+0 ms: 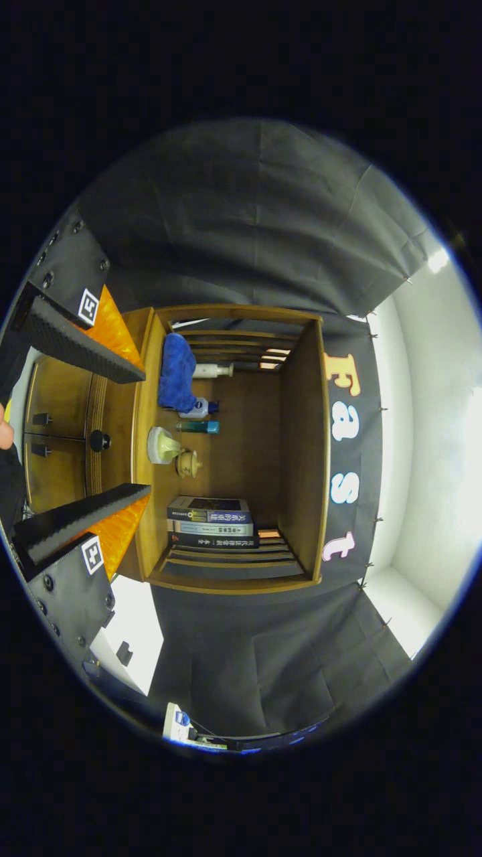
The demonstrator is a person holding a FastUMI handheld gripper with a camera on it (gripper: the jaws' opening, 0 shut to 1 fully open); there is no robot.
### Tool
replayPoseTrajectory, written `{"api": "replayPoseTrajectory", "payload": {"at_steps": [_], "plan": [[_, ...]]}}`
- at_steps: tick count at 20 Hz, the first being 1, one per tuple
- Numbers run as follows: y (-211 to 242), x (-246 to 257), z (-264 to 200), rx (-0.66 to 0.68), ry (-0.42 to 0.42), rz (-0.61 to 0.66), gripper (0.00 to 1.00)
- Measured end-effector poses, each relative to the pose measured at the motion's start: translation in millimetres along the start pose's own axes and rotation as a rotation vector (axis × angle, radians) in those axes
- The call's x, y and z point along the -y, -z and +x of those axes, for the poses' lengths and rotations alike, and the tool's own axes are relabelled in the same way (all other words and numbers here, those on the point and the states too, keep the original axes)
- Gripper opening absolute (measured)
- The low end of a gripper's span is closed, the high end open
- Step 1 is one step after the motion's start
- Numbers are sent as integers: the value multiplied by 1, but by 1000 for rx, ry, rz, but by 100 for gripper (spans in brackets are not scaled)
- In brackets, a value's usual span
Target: Pull open the drawer, take out the items inside it, and place them on the countertop above the cabinet.
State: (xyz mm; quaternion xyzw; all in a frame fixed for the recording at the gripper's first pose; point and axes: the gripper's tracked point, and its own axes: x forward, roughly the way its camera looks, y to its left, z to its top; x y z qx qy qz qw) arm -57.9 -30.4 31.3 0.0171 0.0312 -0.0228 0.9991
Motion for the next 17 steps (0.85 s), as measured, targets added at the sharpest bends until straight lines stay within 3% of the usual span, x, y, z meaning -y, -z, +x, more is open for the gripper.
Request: {"api": "replayPoseTrajectory", "payload": {"at_steps": [7,17], "plan": [[-17,-6,-26,9,-4,-8,98],[-8,-21,-35,-24,-24,-17,98]]}}
